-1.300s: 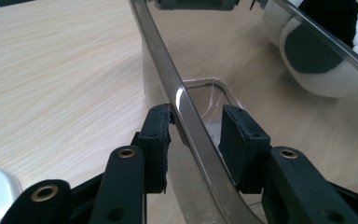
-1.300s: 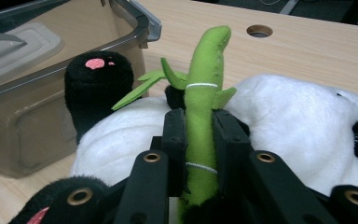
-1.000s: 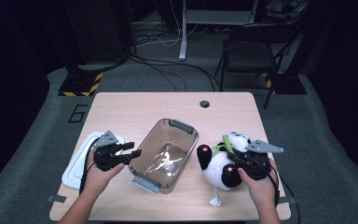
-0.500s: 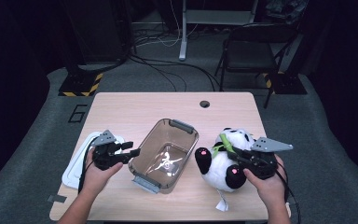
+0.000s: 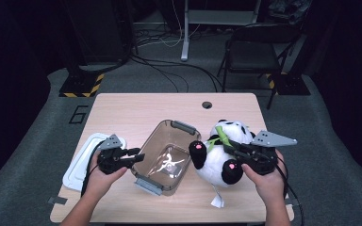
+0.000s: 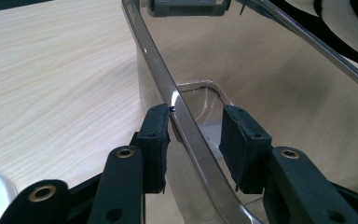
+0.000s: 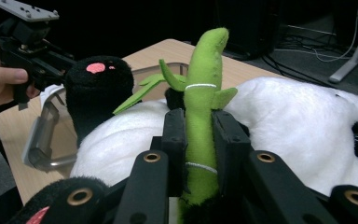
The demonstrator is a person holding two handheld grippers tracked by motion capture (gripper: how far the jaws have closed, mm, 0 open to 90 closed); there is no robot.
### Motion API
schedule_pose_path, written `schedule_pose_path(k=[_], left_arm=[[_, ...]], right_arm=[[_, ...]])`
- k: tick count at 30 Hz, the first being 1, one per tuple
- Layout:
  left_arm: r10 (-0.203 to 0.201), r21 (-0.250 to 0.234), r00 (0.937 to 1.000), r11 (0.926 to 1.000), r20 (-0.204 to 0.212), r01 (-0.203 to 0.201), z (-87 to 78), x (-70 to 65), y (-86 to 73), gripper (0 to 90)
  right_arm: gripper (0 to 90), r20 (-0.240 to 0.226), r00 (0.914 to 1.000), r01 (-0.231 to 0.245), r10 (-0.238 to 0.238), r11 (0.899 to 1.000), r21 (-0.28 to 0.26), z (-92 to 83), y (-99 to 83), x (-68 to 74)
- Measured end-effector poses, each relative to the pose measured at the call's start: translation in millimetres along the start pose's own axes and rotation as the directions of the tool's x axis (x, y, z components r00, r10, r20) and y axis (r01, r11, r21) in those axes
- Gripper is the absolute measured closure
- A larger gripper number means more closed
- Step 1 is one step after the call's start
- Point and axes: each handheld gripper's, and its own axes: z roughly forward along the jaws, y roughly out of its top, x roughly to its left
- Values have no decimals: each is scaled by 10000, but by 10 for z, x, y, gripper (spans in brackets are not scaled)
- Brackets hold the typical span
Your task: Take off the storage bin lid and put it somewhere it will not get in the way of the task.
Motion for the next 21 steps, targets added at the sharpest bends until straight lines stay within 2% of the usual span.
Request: schedule_pose_path(k=[6,8,11,14,17,21], left_arm=[[47,4,9997,10000,237,-47,-41,-46,-42,624],[62,-132,9998,9999,186,-60,-77,-45,-39,587],[-1,-512,9999,9987,-146,-7,-167,-20,-17,517],[-147,-849,9986,9963,-499,104,-273,32,-19,492],[-381,-947,9940,9951,-1026,283,-361,103,-60,483],[-600,-922,9887,9946,-1373,476,-436,169,-118,482]], right_arm=[[760,-341,9991,241,-237,9997,93,126,115,69],[760,-461,9983,352,-347,9993,110,176,156,94],[760,-570,9977,365,-357,9993,115,255,216,130],[760,-665,9968,448,-439,9989,124,333,272,170],[760,-776,9958,487,-481,9988,56,417,326,213],[760,-865,9951,487,-487,9988,-23,513,376,255]])
